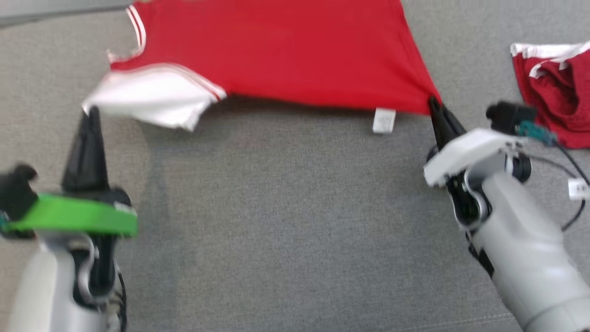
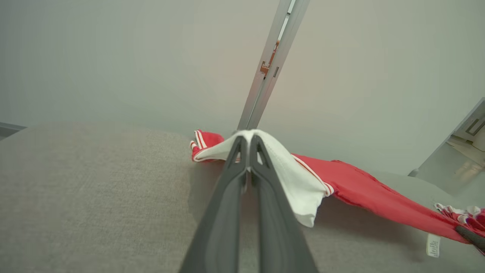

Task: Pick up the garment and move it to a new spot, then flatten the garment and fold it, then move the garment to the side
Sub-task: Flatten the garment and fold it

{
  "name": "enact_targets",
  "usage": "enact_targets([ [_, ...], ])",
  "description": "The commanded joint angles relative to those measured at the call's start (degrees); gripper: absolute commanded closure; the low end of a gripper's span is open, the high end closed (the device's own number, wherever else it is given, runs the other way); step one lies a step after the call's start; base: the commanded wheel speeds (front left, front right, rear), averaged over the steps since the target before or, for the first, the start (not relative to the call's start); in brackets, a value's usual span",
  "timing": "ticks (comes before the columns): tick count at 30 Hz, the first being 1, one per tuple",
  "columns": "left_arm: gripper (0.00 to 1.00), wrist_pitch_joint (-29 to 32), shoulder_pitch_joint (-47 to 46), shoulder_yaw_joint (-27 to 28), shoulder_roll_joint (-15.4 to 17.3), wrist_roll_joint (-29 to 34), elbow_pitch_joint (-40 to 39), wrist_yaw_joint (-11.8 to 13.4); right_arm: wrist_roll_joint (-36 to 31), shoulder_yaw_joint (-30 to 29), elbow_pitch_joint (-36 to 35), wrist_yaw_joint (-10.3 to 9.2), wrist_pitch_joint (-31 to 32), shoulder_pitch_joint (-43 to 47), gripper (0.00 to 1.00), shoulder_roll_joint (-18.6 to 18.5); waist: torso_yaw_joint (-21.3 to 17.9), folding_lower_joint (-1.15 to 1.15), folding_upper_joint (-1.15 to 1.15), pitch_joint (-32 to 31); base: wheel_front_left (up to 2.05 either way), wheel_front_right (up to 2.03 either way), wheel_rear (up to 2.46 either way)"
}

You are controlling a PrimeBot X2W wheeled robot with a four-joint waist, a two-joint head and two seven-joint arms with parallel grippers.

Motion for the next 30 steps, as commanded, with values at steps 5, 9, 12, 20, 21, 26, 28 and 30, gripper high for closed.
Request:
enact_targets([
  [5,1.0,1.34,14.13,-1.16,-1.85,-1.54,-7.31,2.43,4.38,-0.3,-6.7,-0.01,-0.65,11.73,1.0,-2.87,1.55,0.0,0.0,-9.17,0.0,0.0,0.0],
  [9,1.0,1.55,23.76,-2.66,-4.0,-2.61,-11.43,3.93,6.15,-2.43,-12.3,-0.01,-1.18,20.74,1.0,-3.95,2.37,0.0,0.0,-12.69,0.0,0.0,0.0],
  [12,1.0,1.09,28.27,-3.34,-5.1,-3.15,-13.38,4.7,5.55,-3.98,-15.58,-0.01,-1.09,25.43,1.0,-3.94,2.38,0.0,0.0,-14.58,0.0,0.0,0.0],
  [20,1.0,2.23,37.44,-5.04,-3.86,-1.6,-19.62,5.93,2.55,-9.42,-26.37,-0.01,2.15,37.19,1.0,-2.14,2.06,0.0,0.0,-17.96,0.0,0.0,0.0],
  [21,1.0,2.7,38.35,-5.08,-3.24,-1.17,-20.47,6.2,2.07,-10.15,-27.8,-0.01,2.86,38.27,1.0,-1.97,1.98,0.0,0.0,-18.04,0.0,0.0,0.0],
  [26,1.0,5.11,41.45,-5.08,-1.23,-0.67,-24.51,7.01,-1.62,-14.66,-35.42,0.0,7.69,44.53,1.0,0.09,1.94,0.0,0.0,-18.38,0.0,0.0,0.0],
  [28,1.0,5.43,42.02,-5.09,-1.49,-1.21,-25.2,7.37,-2.81,-15.95,-37.83,0.0,9.74,46.83,1.0,1.65,1.96,0.0,0.0,-18.35,0.0,0.0,0.0],
  [30,1.0,5.5,42.35,-5.21,-2.07,-1.79,-25.15,7.69,-3.64,-17.33,-39.53,0.0,11.28,48.66,1.0,2.88,1.8,0.0,0.0,-18.17,0.0,0.0,0.0],
])
